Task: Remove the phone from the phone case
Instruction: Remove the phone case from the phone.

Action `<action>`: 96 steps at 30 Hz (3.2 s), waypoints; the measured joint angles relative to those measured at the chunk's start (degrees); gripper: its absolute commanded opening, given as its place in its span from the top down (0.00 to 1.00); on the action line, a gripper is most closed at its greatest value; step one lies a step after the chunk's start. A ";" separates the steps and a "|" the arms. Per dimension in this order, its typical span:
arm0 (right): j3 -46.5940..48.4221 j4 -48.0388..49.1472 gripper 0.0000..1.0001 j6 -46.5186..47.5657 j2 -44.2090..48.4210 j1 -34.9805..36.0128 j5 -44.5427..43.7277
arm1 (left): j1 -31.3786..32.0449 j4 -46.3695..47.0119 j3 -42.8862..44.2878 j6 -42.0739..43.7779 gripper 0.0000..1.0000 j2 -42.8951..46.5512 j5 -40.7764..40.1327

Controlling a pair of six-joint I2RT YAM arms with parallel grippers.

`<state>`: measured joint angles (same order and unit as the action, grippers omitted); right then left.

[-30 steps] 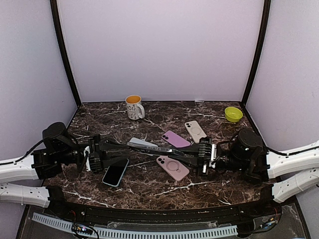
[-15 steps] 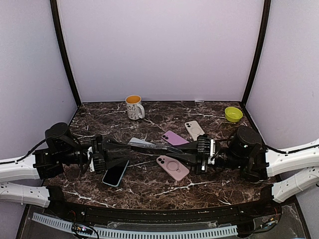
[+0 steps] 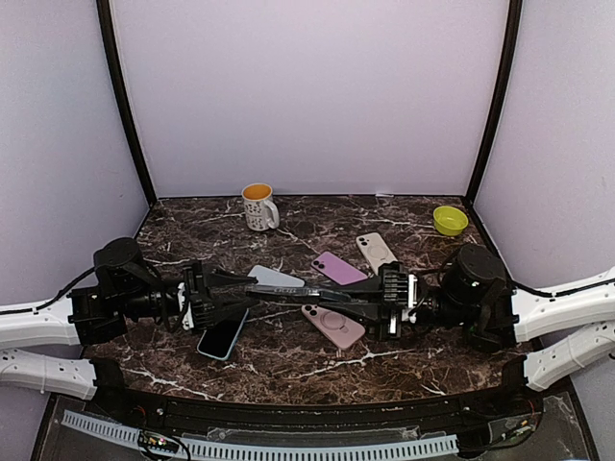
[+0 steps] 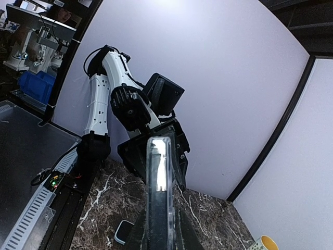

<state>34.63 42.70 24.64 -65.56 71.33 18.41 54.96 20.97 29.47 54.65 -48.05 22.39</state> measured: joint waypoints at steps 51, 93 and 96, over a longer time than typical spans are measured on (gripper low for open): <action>-1.20 4.22 1.00 6.82 1.09 1.81 -3.43 | -0.48 3.34 -1.57 -5.86 0.74 4.61 5.99; 5.20 6.62 1.00 2.64 -3.76 1.49 3.58 | -0.66 3.15 -1.86 -5.64 0.45 4.24 5.01; 5.75 6.54 1.00 2.23 -4.28 1.46 4.20 | -0.57 3.26 -2.32 -5.75 0.43 4.24 4.90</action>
<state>40.38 49.23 26.87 -69.84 72.79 22.61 54.39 24.23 27.16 48.90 -43.81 27.29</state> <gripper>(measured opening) 0.111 0.546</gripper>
